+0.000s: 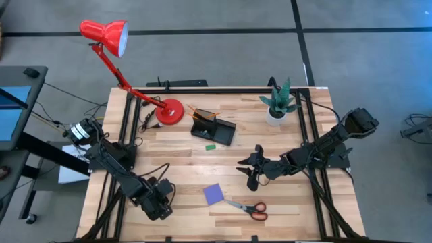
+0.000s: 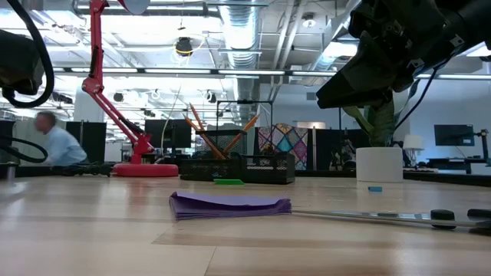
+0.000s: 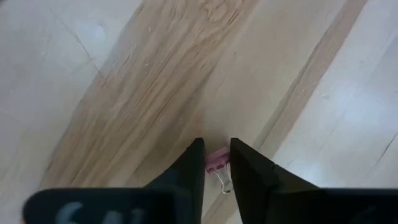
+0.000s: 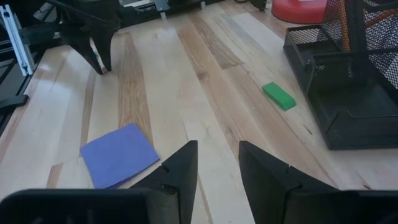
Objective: Pick and place office supplies into organizer
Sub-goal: Put the pink binder clip into the black desk organizer
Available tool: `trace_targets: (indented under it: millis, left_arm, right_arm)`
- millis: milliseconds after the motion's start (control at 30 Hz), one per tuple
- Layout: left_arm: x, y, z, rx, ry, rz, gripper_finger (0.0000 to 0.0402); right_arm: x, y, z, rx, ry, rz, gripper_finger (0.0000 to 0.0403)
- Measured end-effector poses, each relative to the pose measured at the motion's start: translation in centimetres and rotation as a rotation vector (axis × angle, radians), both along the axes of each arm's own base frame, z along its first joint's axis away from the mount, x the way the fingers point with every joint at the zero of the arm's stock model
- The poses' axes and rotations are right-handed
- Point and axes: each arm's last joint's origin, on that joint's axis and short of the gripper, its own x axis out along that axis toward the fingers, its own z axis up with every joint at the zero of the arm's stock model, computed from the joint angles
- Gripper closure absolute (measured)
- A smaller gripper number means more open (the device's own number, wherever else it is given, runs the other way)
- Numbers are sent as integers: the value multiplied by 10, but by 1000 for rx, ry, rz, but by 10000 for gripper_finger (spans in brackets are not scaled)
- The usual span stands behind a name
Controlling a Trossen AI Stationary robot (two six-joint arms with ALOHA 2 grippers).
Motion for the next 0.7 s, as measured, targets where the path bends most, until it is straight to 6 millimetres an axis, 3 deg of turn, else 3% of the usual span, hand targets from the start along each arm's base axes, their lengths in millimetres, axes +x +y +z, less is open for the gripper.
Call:
trace_targets:
  millis: [133,233,433,533,700]
  left_arm:
    - [3,1,1,36,-50,-23,389]
    - [11,1,9,64,-52,-48,397]
    - [37,15,40,295,-76,-16,400]
    - [51,29,61,438,-47,-65,400]
    - [81,69,96,664,3,-125,400]
  right_arm:
    - [0,0,0,0,0,0,291]
    - [0,0,0,0,0,0,291]
    - [0,0,0,0,-4,-3,291]
    - [0,0,1,2,-9,-4,291]
    - [1,0,1,5,-13,-5,291]
